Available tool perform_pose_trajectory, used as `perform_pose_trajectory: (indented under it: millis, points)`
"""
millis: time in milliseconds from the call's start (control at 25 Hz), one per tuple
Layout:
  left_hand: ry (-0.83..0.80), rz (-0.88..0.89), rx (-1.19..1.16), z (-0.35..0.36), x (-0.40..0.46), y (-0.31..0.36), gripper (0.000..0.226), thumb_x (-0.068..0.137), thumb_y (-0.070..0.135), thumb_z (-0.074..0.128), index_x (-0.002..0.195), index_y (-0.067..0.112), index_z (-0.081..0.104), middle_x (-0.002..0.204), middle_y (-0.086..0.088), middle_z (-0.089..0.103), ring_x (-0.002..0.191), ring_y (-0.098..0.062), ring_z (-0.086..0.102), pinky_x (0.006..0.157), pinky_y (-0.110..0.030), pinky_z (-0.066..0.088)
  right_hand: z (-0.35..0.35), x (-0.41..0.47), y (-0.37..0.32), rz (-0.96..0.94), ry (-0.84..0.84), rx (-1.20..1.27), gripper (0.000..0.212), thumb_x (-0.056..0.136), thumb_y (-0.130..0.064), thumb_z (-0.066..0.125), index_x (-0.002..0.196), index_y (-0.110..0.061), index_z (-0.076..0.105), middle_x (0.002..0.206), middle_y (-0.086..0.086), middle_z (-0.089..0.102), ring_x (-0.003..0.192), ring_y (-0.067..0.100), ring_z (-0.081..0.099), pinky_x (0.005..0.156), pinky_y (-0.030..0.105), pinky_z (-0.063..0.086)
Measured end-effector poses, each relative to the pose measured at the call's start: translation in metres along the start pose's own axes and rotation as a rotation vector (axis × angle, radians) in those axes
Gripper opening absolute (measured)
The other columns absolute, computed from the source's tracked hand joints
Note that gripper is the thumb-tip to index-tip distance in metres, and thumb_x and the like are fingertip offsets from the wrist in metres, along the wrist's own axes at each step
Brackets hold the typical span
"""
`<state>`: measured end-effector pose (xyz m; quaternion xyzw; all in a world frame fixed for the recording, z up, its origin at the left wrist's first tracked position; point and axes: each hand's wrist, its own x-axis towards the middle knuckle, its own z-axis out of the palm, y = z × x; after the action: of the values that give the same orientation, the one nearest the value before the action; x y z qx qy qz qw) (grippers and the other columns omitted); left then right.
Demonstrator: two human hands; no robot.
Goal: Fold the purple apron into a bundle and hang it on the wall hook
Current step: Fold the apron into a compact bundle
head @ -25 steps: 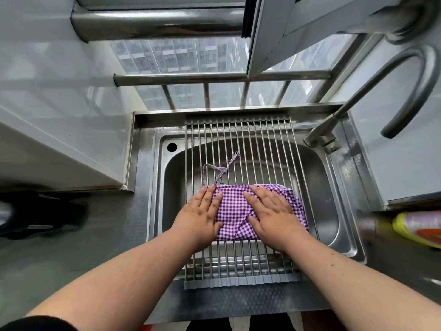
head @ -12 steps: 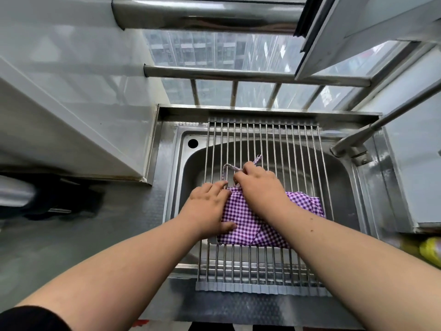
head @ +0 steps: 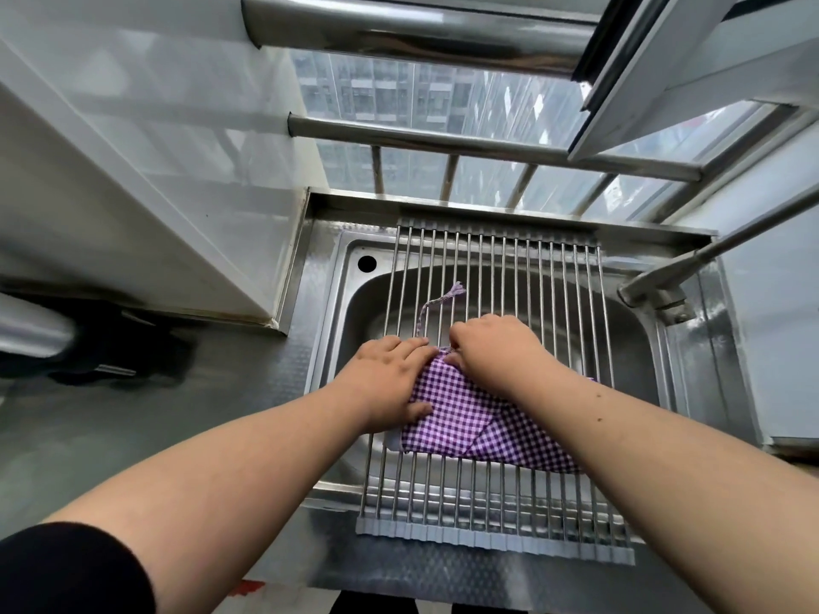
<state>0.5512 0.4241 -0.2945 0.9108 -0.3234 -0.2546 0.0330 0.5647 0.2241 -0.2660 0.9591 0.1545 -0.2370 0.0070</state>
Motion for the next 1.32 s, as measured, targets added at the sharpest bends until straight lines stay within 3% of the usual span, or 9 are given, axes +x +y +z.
perform_pose_trajectory:
  millis: [160,400,640,760,880,960,1080,1200,1320]
  points:
    - [0.014,0.043,0.06,-0.001,0.001,0.003,0.087,0.097,0.067,0.05,0.166,0.026,0.016,0.173,0.0,0.021,0.154,-0.023,0.025,0.126,-0.046,0.02,0.001,0.004,0.004,0.02,-0.004,-0.09,0.021,0.107,-0.041,0.051,0.113,-0.025,0.063,0.108,-0.003,0.072,0.098,0.022,0.066,0.088,0.042,0.052]
    - [0.059,0.099,0.072,0.005,-0.002,0.005,0.077,0.099,0.061,0.051,0.162,0.021,0.029,0.161,0.0,0.039,0.145,-0.022,0.038,0.122,-0.042,0.028,-0.01,-0.002,-0.004,0.146,0.083,0.149,0.014,0.099,-0.008,0.05,0.099,-0.022,0.053,0.096,-0.002,0.063,0.081,0.02,0.059,0.073,0.04,0.057]
    - [0.03,0.121,0.145,0.002,0.002,0.006,0.063,0.1,0.055,0.05,0.15,0.017,0.046,0.146,-0.004,0.053,0.128,-0.024,0.052,0.11,-0.041,0.044,-0.03,-0.025,-0.014,0.112,0.094,0.116,0.016,0.098,-0.005,0.049,0.096,-0.021,0.046,0.093,-0.002,0.049,0.084,0.021,0.051,0.07,0.037,0.047]
    - [0.02,0.102,0.187,-0.004,0.007,0.01,0.049,0.1,0.05,0.045,0.135,0.017,0.054,0.132,-0.004,0.057,0.113,-0.025,0.056,0.097,-0.04,0.048,-0.016,-0.04,-0.044,0.081,0.095,0.127,0.01,0.101,-0.015,0.048,0.11,-0.015,0.052,0.103,0.003,0.051,0.091,0.022,0.053,0.076,0.036,0.049]
    - [0.009,0.071,0.19,-0.007,0.011,0.012,0.043,0.102,0.047,0.042,0.13,0.017,0.056,0.129,-0.004,0.056,0.111,-0.026,0.057,0.091,-0.039,0.047,0.014,-0.063,-0.068,0.183,0.005,0.058,0.048,0.1,-0.032,0.061,0.135,-0.005,0.042,0.113,0.012,0.048,0.095,0.024,0.052,0.084,0.037,0.052]
    - [0.007,0.063,0.158,-0.007,0.014,0.011,0.048,0.1,0.051,0.047,0.135,0.018,0.055,0.133,-0.003,0.055,0.116,-0.025,0.057,0.096,-0.04,0.049,0.036,-0.079,-0.076,0.22,-0.069,-0.017,0.074,0.103,-0.027,0.056,0.158,0.005,0.017,0.125,0.019,0.044,0.099,0.026,0.051,0.087,0.039,0.052]
    - [-0.008,0.055,0.119,-0.011,0.017,0.006,0.059,0.097,0.059,0.052,0.145,0.024,0.051,0.14,0.001,0.054,0.122,-0.022,0.056,0.103,-0.041,0.049,0.065,-0.088,-0.074,0.218,-0.06,-0.049,0.078,0.103,-0.018,0.041,0.163,0.006,-0.002,0.131,0.018,0.044,0.099,0.025,0.05,0.085,0.037,0.051]
    - [-0.013,0.07,0.155,-0.021,0.023,0.009,0.06,0.092,0.061,0.058,0.141,0.027,0.057,0.136,0.003,0.058,0.121,-0.021,0.057,0.103,-0.041,0.05,0.071,-0.086,-0.065,0.164,-0.022,-0.051,0.068,0.102,-0.017,0.031,0.163,0.003,0.008,0.127,0.016,0.05,0.097,0.026,0.052,0.084,0.039,0.053]
    - [-0.111,0.039,0.094,-0.042,0.033,0.011,0.051,0.088,0.063,0.058,0.131,0.036,0.065,0.129,0.008,0.064,0.124,-0.02,0.055,0.105,-0.043,0.045,0.049,-0.086,-0.053,0.083,0.024,0.062,0.045,0.1,-0.017,0.038,0.143,-0.009,0.05,0.113,0.006,0.056,0.092,0.022,0.055,0.084,0.037,0.055]
